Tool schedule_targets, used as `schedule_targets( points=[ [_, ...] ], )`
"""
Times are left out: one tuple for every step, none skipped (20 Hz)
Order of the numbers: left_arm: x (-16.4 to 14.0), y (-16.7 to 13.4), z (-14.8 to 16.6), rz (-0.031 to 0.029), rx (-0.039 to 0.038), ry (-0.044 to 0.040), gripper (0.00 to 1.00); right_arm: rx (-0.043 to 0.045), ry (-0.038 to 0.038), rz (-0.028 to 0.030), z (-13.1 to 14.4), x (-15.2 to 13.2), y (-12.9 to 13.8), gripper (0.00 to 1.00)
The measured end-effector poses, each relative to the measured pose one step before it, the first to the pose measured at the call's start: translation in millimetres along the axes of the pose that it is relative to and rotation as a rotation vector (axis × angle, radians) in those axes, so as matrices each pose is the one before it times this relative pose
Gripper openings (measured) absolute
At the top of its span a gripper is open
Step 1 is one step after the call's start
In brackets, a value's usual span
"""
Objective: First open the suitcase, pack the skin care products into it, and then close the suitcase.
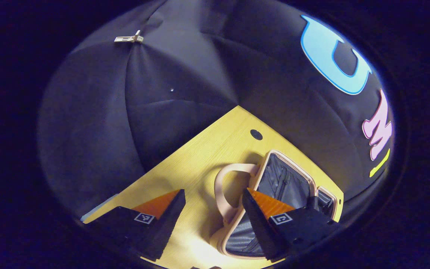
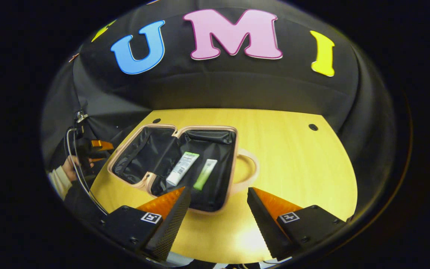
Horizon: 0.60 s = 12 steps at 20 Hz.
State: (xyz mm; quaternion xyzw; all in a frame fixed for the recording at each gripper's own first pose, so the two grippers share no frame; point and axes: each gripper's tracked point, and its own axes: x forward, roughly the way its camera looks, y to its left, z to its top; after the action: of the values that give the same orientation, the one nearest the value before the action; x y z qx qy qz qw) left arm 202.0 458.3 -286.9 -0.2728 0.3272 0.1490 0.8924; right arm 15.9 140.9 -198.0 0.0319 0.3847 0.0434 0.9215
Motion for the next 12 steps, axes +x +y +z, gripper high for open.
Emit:
schedule_targets(
  points=[
    [9.05, -2.24, 0.54, -0.00939, -0.03873, 0.02437, 0.95, 0.04443, -0.00639, -0.02279, -6.87, -11.01, -6.61, 0.97],
    [11.27, 0.25, 0.66, -0.00426, -0.04539, 0.01264, 0.91, 0.04441, -0.01293, -0.02734, -4.0, -7.73, -6.8, 0.97],
    [12.21, 3.64, 0.2, 0.00546, -0.03889, 0.01666, 0.87, 0.02916, -0.01819, -0.03324, -3.92, -5.74, -11.4, 0.98],
    [8.9, 3.13, 0.01, 0.00554, -0.02513, 0.01558, 0.83, 0.01149, -0.00484, -0.02599, -3.92, -3.42, -9.65, 0.97],
    [6.53, 4.08, -1.93, -0.0016, -0.01887, 0.02528, 0.82, 0.00045, 0.01086, -0.01662, -5.87, -2.81, -7.31, 0.97],
    [3.47, 2.15, -4.61, -0.00231, -0.01877, 0.0315, 0.79, -0.00531, 0.01367, -0.00969, -3.4, -0.45, -5.92, 0.98],
    [4.72, -4.06, 0.85, -0.0203, -0.01663, 0.00984, 0.84, -0.00213, 0.0064, -0.00896, -0.51, -0.8, -4.29, 0.98],
    [1.73, -3.22, 4.02, -0.01376, -0.00815, -0.01637, 0.72, -0.00036, 0.00101, -0.00619, -0.34, -1.32, -3.24, 0.98],
    [2.48, -2.38, -1.6, -0.01606, -0.00315, 0.00351, 0.69, 0.00147, 0.00272, -0.00573, -0.61, -0.23, -2.48, 0.98],
    [1.67, -3.23, -5.39, -0.00269, -0.00687, 0.0171, 0.5, 0.00211, 0.00358, -0.00418, -3.08, -0.59, -3.13, 0.97],
    [3.92, 0.42, -5.29, 0.018, -0.0026, 0.01276, 0.39, 0.00177, 0.00412, 0.00069, -1.29, 0.75, -0.28, 0.97],
    [-0.89, -0.56, -0.98, 0.00615, 0.01259, -0.00067, 0.21, -0.00253, 0.00411, 0.00252, -1.42, 1.19, 0.7, 0.97]
  ],
)
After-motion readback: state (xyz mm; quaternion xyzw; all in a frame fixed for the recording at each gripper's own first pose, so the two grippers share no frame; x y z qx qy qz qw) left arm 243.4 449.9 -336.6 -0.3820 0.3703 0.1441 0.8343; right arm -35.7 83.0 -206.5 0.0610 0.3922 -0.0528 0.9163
